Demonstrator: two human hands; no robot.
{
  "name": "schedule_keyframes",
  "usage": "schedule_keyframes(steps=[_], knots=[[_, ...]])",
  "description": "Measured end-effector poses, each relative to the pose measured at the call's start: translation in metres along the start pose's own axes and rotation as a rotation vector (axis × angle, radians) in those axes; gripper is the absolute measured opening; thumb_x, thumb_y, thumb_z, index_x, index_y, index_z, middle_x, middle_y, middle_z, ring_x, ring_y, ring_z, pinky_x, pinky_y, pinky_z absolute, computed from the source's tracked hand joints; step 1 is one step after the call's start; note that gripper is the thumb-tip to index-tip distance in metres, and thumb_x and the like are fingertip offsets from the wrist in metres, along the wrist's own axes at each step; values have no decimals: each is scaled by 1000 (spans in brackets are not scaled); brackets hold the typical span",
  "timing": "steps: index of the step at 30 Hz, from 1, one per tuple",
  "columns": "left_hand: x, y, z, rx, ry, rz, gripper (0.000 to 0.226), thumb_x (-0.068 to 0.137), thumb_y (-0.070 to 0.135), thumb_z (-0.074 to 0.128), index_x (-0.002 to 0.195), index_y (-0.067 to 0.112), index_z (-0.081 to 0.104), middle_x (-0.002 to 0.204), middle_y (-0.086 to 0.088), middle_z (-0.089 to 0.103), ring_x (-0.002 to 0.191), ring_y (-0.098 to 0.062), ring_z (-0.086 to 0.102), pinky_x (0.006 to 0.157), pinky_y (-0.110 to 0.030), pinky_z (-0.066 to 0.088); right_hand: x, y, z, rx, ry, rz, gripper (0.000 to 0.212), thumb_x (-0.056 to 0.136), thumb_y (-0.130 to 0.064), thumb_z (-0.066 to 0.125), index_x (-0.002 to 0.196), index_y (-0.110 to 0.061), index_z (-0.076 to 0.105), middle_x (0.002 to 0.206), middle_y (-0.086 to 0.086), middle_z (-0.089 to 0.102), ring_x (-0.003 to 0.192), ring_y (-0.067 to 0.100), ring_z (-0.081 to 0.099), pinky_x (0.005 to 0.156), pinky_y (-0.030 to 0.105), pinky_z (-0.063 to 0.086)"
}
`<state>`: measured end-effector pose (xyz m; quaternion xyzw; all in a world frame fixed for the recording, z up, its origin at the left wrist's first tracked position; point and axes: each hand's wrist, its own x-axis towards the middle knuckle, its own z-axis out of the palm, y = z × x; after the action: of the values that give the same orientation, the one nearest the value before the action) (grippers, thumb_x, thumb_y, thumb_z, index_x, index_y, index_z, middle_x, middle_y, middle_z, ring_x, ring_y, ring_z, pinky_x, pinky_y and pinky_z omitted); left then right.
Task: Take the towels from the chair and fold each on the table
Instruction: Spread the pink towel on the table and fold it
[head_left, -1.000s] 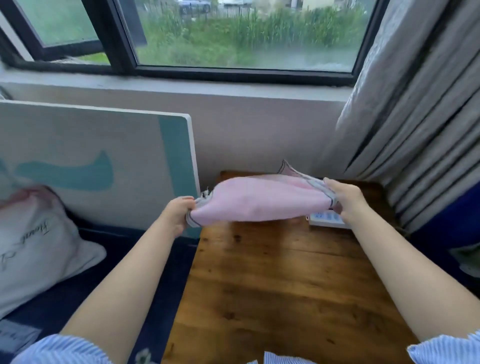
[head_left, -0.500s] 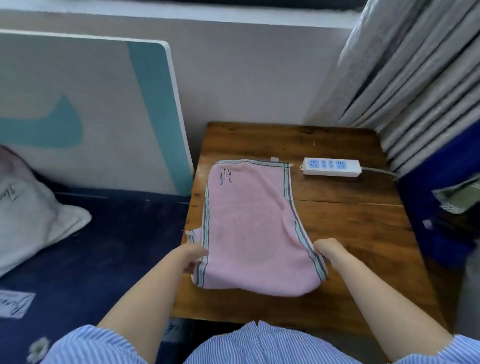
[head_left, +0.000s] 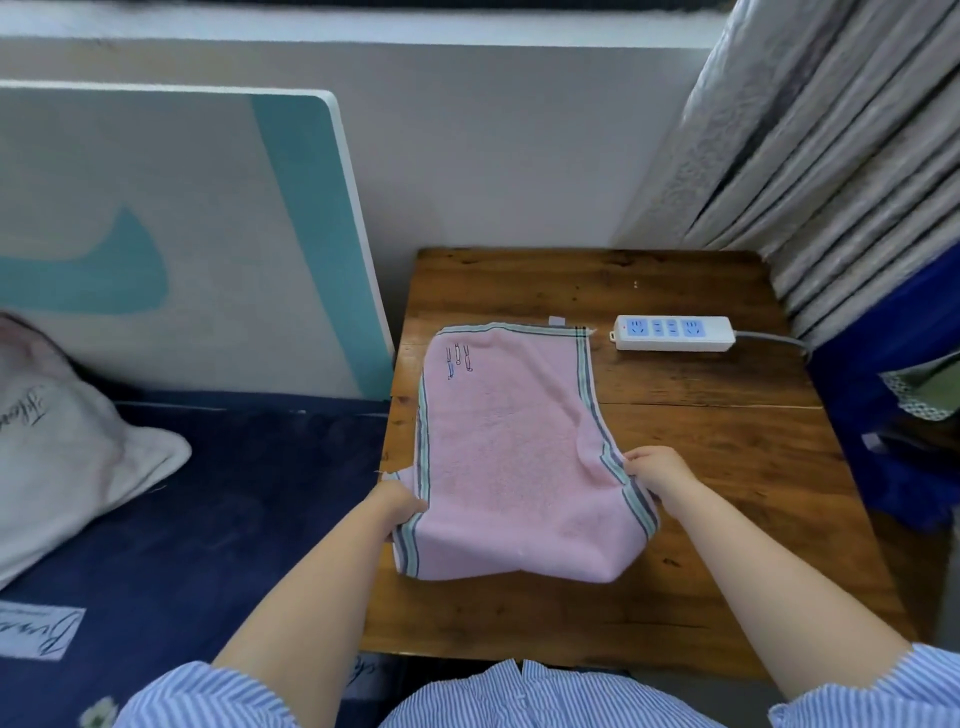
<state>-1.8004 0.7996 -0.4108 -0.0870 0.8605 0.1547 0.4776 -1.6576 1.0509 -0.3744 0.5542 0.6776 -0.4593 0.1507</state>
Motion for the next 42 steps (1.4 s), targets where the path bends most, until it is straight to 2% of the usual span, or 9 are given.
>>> schedule_keyframes(steps=[4, 9, 14, 19, 23, 27, 32, 36, 42], knots=[[1, 8, -10, -267, -2, 3, 24, 93, 23, 54, 109, 4, 54, 78, -10, 55, 64, -19, 49, 58, -28, 42, -1, -15, -6, 22, -23, 18, 28, 93, -10, 47, 117, -5, 62, 107, 13, 62, 91, 25, 57, 74, 31, 50], [-18, 64, -51, -883, -25, 162, 16, 93, 8, 47, 83, 1, 57, 71, -13, 53, 65, -25, 52, 67, -34, 46, -5, -80, -21, 384, 15, 30, 29, 88, -18, 59, 111, -2, 60, 112, 13, 61, 106, 27, 56, 93, 35, 47], [-57, 135, -106, -1038, -53, 505, 22, 94, 10, 49, 73, 6, 55, 67, -10, 57, 49, -14, 60, 63, -28, 47, -25, -160, -55, 703, -78, -282, 24, 88, -8, 54, 65, -12, 54, 54, 2, 58, 57, 14, 49, 53, 21, 42], [-116, 175, -173, -1373, 323, 926, 33, 96, 2, 43, 67, 17, 51, 67, -1, 50, 61, -10, 47, 62, -21, 41, -60, -224, -104, 934, 109, -593, 25, 84, -9, 57, 62, -19, 55, 37, -12, 54, 57, 11, 45, 54, 23, 34], [-135, 162, -183, -1488, 630, 841, 38, 89, -2, 40, 56, 15, 41, 60, 3, 37, 53, -8, 33, 45, -14, 29, -77, -221, -121, 1057, 247, -696, 17, 80, -16, 59, 63, -19, 55, 66, 0, 52, 67, 13, 48, 62, 25, 40], [-92, 126, -157, -1051, 626, 548, 37, 90, 12, 45, 55, 16, 34, 59, 2, 34, 59, -16, 34, 56, -23, 32, -52, -182, -108, 905, 410, -556, 26, 85, -15, 60, 61, -11, 51, 66, 6, 50, 72, 20, 49, 61, 22, 38], [-53, 79, -112, -185, 394, 399, 35, 87, 5, 51, 54, 12, 40, 59, -4, 39, 55, -18, 37, 51, -23, 32, -24, -104, -67, -105, 292, -116, 37, 94, -19, 45, 124, 3, 49, 126, 19, 55, 110, 32, 55, 75, 31, 47], [-45, 44, -81, 197, 113, 416, 16, 88, 6, 52, 79, 17, 47, 85, -1, 49, 80, -15, 51, 53, -21, 43, -25, -46, -33, -364, 67, 86, 21, 92, -14, 49, 95, 5, 57, 79, 16, 59, 56, 21, 53, 43, 26, 39], [-38, 9, -37, 740, -189, 209, 12, 90, 8, 50, 99, 3, 55, 77, -6, 56, 64, -16, 53, 60, -22, 47, -23, 23, 6, -703, -44, 132, 26, 93, -20, 45, 73, -6, 54, 66, 3, 53, 53, 12, 52, 39, 18, 37]])
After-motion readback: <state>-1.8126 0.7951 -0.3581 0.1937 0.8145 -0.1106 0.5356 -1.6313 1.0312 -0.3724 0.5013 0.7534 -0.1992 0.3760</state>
